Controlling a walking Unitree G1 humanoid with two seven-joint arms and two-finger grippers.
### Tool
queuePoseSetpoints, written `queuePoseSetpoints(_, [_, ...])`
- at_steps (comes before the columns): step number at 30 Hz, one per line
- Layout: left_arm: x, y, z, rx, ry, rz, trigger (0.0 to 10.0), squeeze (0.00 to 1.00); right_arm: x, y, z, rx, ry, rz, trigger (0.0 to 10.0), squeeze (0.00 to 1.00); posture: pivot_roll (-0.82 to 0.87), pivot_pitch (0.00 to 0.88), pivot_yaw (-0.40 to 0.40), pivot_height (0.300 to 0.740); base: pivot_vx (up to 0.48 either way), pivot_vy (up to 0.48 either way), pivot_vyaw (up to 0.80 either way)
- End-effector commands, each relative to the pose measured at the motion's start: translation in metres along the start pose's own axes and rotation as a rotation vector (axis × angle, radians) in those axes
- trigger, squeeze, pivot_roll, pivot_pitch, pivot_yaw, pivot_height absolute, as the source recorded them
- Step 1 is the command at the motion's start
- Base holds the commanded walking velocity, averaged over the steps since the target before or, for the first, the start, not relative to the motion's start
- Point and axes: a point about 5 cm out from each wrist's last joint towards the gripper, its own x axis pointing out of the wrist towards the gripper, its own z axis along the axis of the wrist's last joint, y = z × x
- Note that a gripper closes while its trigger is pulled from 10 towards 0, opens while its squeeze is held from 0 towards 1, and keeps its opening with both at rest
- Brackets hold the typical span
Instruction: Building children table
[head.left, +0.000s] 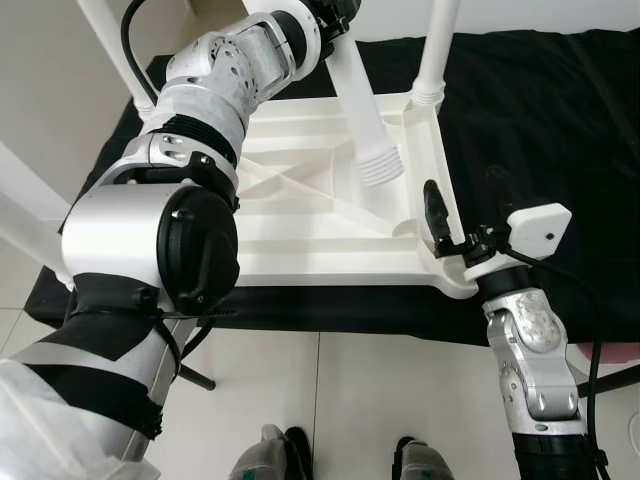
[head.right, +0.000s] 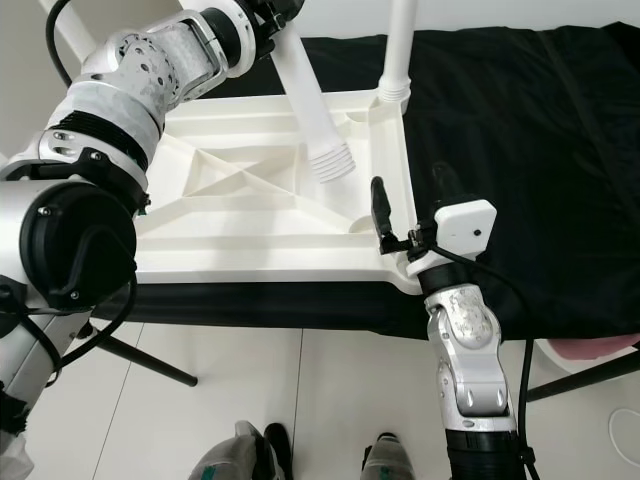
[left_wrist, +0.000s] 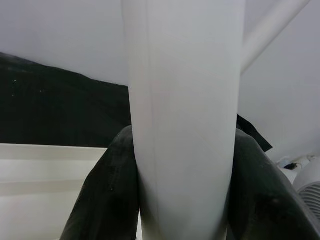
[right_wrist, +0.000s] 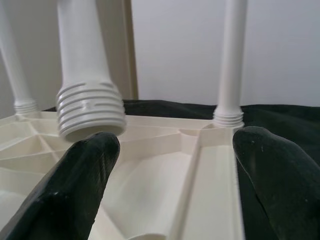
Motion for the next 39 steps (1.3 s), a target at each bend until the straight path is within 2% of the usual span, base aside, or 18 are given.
queuePoseSetpoints(1, [-0.004, -0.007, 0.008, 0.053, -0.042, -0.205, 10.0, 0.0, 0.003, 0.006, -0.007, 0.019, 0.055, 0.057, 10.0, 0.0, -0.13, 0.102, 0.107, 0.74, 0.0, 0.0, 0.0])
queuePoseSetpoints(2, [-0.004, -0.006, 0.007, 0.104, -0.066, -0.189, 10.0, 0.0, 0.01, 0.009, -0.007, 0.03, 0.071, 0.123, 10.0, 0.0, -0.13, 0.091, 0.1, 0.74, 0.0, 0.0, 0.0])
queuePoseSetpoints(7, [-0.004, -0.006, 0.007, 0.104, -0.066, -0.189, 10.0, 0.0, 0.01, 0.009, -0.007, 0.03, 0.071, 0.123, 10.0, 0.0, -0.13, 0.091, 0.1, 0.74, 0.0, 0.0, 0.0])
queuePoseSetpoints(8, [-0.004, -0.007, 0.005, 0.143, -0.087, -0.19, 10.0, 0.0, 0.016, 0.011, -0.005, 0.042, 0.095, 0.182, 10.0, 0.0, -0.13, 0.082, 0.095, 0.74, 0.0, 0.0, 0.0])
queuePoseSetpoints(11, [-0.004, -0.007, 0.005, 0.143, -0.087, -0.19, 10.0, 0.0, 0.016, 0.011, -0.005, 0.042, 0.095, 0.182, 10.0, 0.0, -0.13, 0.082, 0.095, 0.74, 0.0, 0.0, 0.0])
queuePoseSetpoints(13, [-0.008, -0.01, -0.002, 0.206, -0.14, -0.198, 10.0, 0.0, 0.033, 0.007, 0.004, 0.088, 0.105, 0.221, 10.0, 0.0, -0.13, 0.062, 0.096, 0.74, 0.0, 0.0, 0.0])
queuePoseSetpoints(15, [-0.012, -0.013, -0.011, 0.224, -0.163, -0.218, 10.0, 0.0, 0.043, 0.004, 0.011, 0.141, 0.091, 0.204, 10.0, 0.0, -0.13, 0.055, 0.099, 0.74, 0.0, 0.0, 0.0])
queuePoseSetpoints(22, [-0.019, -0.019, -0.027, 0.297, -0.179, -0.236, 10.0, 0.0, 0.048, 0.001, 0.018, 0.17, 0.074, 0.205, 10.0, 0.0, -0.12, 0.041, 0.095, 0.74, 0.0, 0.0, 0.0])
queuePoseSetpoints(26, [-0.028, -0.029, -0.033, 0.378, -0.228, -0.277, 10.0, 0.0, 0.048, 0.001, 0.018, 0.185, 0.098, 0.236, 10.0, 0.0, -0.13, 0.021, 0.091, 0.74, 0.0, 0.0, 0.0])
queuePoseSetpoints(33, [-0.038, -0.037, -0.04, 0.423, -0.255, -0.294, 10.0, 0.0, 0.05, 0.002, 0.021, 0.199, 0.139, 0.29, 10.0, 0.0, -0.13, 0.009, 0.083, 0.74, 0.0, 0.0, 0.0])
queuePoseSetpoints(37, [-0.048, -0.054, -0.051, 0.443, -0.276, -0.317, 10.0, 0.0, 0.057, 0.006, 0.024, 0.154, 0.154, 0.363, 10.0, 0.0, -0.13, 0.0, 0.072, 0.74, 0.0, 0.0, 0.0])
queuePoseSetpoints(39, [-0.049, -0.057, -0.053, 0.446, -0.277, -0.32, 10.0, 0.0, 0.058, 0.007, 0.024, 0.14, 0.153, 0.369, 10.0, 0.0, -0.13, 0.0, 0.071, 0.74, 0.0, 0.0, 0.0])
